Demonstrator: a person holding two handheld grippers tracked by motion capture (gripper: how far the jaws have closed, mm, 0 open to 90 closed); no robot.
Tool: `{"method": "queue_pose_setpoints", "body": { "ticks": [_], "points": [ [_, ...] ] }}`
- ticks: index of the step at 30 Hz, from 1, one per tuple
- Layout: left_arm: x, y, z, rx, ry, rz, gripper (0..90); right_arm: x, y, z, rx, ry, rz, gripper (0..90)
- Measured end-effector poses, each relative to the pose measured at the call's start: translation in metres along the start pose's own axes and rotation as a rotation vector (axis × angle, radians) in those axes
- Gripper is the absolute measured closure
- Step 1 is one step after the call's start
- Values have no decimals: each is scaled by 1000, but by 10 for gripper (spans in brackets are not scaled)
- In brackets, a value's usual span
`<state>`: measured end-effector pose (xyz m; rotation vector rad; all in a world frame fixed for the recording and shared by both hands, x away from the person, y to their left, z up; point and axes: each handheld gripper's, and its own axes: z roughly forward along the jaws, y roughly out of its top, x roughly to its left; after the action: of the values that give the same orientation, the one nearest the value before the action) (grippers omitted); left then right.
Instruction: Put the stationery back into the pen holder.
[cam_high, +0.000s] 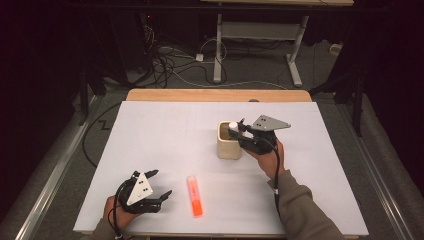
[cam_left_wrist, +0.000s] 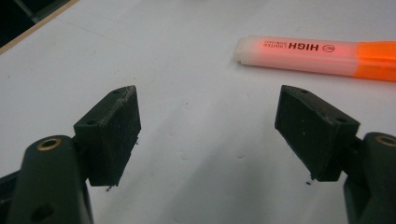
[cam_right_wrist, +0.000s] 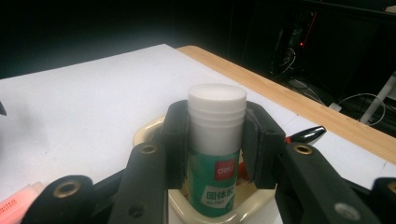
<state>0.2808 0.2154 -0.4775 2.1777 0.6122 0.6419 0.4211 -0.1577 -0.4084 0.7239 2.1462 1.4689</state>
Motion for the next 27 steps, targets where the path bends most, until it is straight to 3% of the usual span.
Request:
{"method": "queue_pose_setpoints", "body": {
  "ticks": [27],
  "points": [
    [0, 0, 1, 4, -6, 3, 222, 0, -6, -3, 11, -9, -4, 646]
  ]
}}
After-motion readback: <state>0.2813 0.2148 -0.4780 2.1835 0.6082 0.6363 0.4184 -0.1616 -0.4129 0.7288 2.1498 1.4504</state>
